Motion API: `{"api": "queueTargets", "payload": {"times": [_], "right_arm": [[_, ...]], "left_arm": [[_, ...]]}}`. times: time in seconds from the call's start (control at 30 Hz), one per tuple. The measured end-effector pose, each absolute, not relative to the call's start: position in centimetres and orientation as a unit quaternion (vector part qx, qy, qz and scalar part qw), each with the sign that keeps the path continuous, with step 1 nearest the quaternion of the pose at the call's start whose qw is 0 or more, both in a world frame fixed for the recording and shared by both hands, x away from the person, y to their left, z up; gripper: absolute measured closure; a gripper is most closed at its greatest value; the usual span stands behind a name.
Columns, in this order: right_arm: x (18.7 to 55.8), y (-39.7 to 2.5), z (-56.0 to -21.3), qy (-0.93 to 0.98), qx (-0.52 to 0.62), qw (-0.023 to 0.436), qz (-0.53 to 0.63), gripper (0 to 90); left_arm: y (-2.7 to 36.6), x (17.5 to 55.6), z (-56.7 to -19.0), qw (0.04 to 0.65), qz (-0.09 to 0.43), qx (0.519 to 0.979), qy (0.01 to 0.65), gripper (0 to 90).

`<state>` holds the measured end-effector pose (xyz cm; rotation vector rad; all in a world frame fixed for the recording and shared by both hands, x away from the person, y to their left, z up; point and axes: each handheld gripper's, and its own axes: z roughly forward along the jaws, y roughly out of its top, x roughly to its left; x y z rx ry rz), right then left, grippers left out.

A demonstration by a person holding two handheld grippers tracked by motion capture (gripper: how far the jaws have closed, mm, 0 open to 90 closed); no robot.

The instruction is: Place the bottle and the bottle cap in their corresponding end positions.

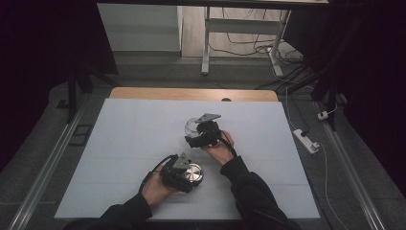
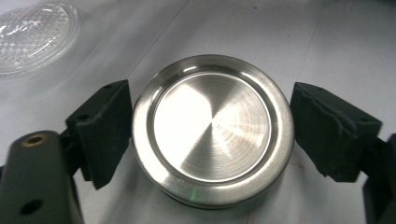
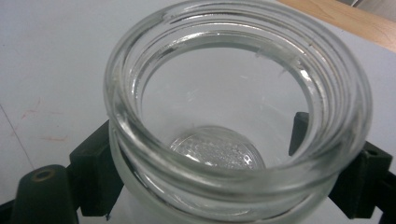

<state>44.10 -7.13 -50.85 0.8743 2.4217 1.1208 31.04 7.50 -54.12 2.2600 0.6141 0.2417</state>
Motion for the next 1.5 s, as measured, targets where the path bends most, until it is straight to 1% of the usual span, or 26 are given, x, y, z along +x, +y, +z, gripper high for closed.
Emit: {"api": "queueTargets", "payload": {"times": [0.33,0.5,0.6,0.8,1.0,1.2,1.3,1.5], "right_arm": [[44.1,-7.0,-50.7,0.851,0.305,0.149,0.402,3.6],[44.0,-7.3,-50.2,0.846,0.306,0.145,0.411,0.2],[44.0,-7.4,-49.8,0.848,0.310,0.127,0.410,0.0],[43.8,-7.8,-49.2,0.845,0.309,0.129,0.417,0.0],[43.3,-8.4,-48.8,0.847,0.306,0.129,0.415,0.0],[42.5,-9.3,-48.6,0.849,0.303,0.125,0.414,0.0],[42.3,-9.6,-48.6,0.847,0.304,0.129,0.417,0.0],[41.6,-10.2,-49.1,0.849,0.308,0.121,0.412,0.0]], "left_arm": [[7.9,31.0,-54.0,0.399,0.085,0.879,0.246,3.6],[8.4,30.9,-53.7,0.414,0.081,0.872,0.248,0.2],[8.9,30.8,-53.4,0.422,0.076,0.867,0.253,0.0],[9.9,30.6,-53.0,0.435,0.052,0.859,0.267,0.0],[10.8,30.1,-52.5,0.438,0.035,0.858,0.266,0.0],[11.7,30.0,-52.0,0.440,0.030,0.856,0.268,0.0],[12.1,30.2,-52.0,0.447,0.007,0.853,0.270,0.0],[13.4,30.1,-51.8,0.446,0.019,0.851,0.278,0.0]]}}
